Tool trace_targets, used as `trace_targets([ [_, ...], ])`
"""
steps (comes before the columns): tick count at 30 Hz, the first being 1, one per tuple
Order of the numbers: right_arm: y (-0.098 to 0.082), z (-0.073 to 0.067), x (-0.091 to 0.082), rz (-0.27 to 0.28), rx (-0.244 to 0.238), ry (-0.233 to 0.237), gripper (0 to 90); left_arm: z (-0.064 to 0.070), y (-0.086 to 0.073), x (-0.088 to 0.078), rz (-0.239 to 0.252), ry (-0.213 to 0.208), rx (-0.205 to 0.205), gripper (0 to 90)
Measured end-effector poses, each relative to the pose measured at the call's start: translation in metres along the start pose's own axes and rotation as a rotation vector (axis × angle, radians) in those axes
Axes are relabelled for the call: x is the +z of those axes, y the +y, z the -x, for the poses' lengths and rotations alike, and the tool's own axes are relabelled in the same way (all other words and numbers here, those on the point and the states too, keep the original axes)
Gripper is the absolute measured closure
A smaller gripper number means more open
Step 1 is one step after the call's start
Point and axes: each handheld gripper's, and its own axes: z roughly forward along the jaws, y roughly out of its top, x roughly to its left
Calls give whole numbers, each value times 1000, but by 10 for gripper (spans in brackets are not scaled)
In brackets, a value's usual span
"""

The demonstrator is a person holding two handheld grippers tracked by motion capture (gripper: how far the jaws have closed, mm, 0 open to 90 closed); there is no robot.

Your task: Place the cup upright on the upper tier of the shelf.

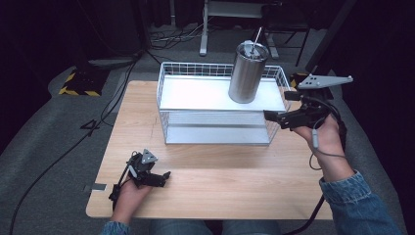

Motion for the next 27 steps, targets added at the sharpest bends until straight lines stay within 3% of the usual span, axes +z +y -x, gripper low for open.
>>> trace_targets([
  [10,-33,-11,0,-38,-6,24,7,0,0,1,3,-1,-7,40],
  [16,-51,-14,4,-61,-16,12,23,0,0,0,1,0,-7,40],
  [27,-97,-13,14,-104,15,23,54,0,0,1,3,1,-7,40],
])
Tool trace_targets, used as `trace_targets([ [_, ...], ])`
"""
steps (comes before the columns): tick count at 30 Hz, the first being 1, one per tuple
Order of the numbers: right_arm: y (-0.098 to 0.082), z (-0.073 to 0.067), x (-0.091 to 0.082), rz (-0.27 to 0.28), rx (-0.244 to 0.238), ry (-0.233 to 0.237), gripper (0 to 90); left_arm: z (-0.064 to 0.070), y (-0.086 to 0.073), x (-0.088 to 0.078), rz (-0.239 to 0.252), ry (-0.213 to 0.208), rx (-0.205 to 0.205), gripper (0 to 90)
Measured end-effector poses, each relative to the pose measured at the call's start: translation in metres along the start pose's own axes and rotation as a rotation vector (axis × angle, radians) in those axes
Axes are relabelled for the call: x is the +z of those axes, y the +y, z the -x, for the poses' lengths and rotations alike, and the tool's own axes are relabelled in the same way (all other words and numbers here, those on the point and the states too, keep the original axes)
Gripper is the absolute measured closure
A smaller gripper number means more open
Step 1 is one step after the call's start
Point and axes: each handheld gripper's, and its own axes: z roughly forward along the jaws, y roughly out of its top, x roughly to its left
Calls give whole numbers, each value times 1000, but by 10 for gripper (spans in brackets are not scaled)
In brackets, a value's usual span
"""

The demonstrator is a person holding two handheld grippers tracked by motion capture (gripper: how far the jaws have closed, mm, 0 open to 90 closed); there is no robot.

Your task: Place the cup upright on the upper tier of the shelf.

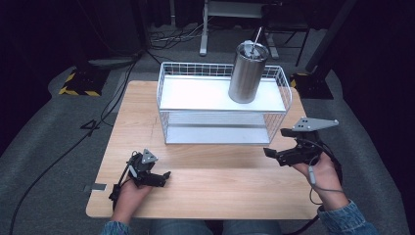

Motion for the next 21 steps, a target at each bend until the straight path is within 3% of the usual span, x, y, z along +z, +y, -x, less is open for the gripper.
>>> trace_targets([
  [14,-47,-2,21,-33,9,-42,59,0,0,0,-2,1,1,40],
  [17,-61,-3,31,-65,-6,-61,59,0,0,0,-2,1,0,40],
  [21,-74,-4,39,-74,10,-76,60,0,0,0,-2,1,1,40],
])
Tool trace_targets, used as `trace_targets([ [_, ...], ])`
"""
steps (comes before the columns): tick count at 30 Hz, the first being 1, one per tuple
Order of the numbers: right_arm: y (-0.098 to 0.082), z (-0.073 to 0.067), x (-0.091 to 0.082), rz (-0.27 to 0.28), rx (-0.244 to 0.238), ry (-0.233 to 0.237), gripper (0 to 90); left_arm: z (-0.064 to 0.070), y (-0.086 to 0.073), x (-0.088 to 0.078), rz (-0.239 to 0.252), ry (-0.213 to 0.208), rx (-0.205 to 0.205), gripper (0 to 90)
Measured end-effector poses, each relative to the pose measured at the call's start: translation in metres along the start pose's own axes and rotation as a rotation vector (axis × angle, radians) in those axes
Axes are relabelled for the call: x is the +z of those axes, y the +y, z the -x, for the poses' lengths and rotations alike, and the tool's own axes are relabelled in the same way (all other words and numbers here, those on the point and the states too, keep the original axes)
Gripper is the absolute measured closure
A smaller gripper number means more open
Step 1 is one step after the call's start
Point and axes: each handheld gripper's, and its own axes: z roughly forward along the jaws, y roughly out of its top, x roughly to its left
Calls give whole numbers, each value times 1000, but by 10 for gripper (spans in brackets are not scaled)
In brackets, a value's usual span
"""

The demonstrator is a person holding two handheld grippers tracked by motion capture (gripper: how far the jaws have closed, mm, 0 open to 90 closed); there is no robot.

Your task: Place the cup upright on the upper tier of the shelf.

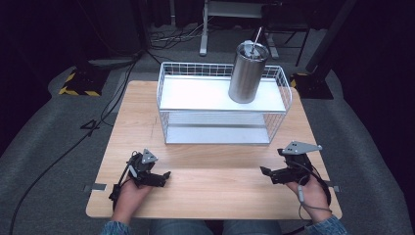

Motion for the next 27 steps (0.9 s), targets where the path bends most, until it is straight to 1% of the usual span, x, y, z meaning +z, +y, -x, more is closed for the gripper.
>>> trace_targets([
  [3,-5,0,4,-9,8,-3,60,0,0,0,0,2,5,40],
  [4,-10,0,8,-19,23,2,60,0,0,0,-1,0,0,40],
  [5,-10,0,8,-19,23,2,60,0,0,0,-1,0,0,40],
  [6,-15,0,11,-29,33,-4,60,0,0,0,0,0,0,40],
  [7,-15,0,11,-29,33,-4,60,0,0,0,0,0,0,40],
  [9,-23,0,15,-39,37,-9,61,0,0,0,-1,0,0,40],
  [10,-23,0,15,-39,37,-9,61,0,0,0,-1,0,0,40],
  [12,-30,0,19,-36,39,0,61,0,0,0,0,0,0,40],
  [14,-32,0,20,-30,42,3,61,0,0,0,2,-1,-1,40],
  [16,-36,0,22,-20,54,13,59,0,0,0,0,0,0,40],
  [19,-43,-1,26,-13,55,12,59,0,0,0,0,1,2,40],
  [23,-50,-3,31,-23,46,4,59,0,0,0,0,0,0,40],
  [27,-55,-3,35,-25,45,6,59,0,0,0,-1,0,0,40],
])
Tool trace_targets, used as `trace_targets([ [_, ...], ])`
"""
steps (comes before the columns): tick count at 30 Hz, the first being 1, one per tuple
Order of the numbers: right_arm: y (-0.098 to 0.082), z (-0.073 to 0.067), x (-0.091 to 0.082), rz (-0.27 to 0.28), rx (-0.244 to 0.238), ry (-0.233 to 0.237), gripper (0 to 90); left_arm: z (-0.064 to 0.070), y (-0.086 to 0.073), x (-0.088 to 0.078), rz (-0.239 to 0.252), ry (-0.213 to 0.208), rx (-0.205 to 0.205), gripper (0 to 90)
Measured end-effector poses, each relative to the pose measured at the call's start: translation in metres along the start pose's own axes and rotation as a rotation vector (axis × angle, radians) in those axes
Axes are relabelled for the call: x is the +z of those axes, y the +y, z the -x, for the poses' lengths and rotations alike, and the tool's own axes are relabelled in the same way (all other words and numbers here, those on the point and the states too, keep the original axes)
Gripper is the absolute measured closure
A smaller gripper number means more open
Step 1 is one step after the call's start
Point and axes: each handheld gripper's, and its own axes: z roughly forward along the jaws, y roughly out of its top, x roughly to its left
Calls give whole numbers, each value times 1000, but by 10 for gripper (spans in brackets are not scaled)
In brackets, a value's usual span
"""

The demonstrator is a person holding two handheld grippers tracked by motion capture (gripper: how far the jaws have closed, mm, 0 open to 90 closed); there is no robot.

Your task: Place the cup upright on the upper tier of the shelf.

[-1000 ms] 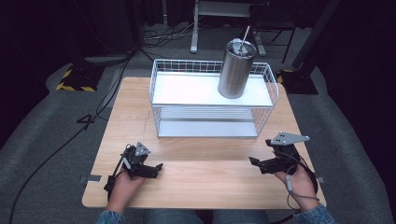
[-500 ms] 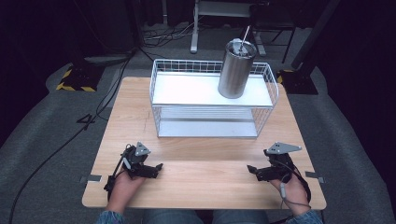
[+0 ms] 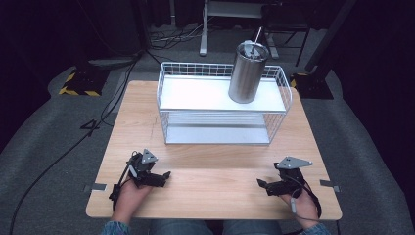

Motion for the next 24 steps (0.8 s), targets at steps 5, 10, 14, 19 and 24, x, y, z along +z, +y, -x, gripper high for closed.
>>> trace_targets([
  [5,-7,0,6,-12,0,-21,55,0,0,0,2,-1,0,40],
  [10,-12,2,14,-53,-6,-27,44,0,0,0,0,0,0,40],
  [14,-17,3,20,-97,-15,-39,44,0,0,0,0,0,0,41],
  [19,-24,3,24,-36,-10,-41,6,0,0,0,4,3,-2,41],
  [24,-25,3,23,-36,-8,-40,5,1,0,0,3,2,-1,40],
])
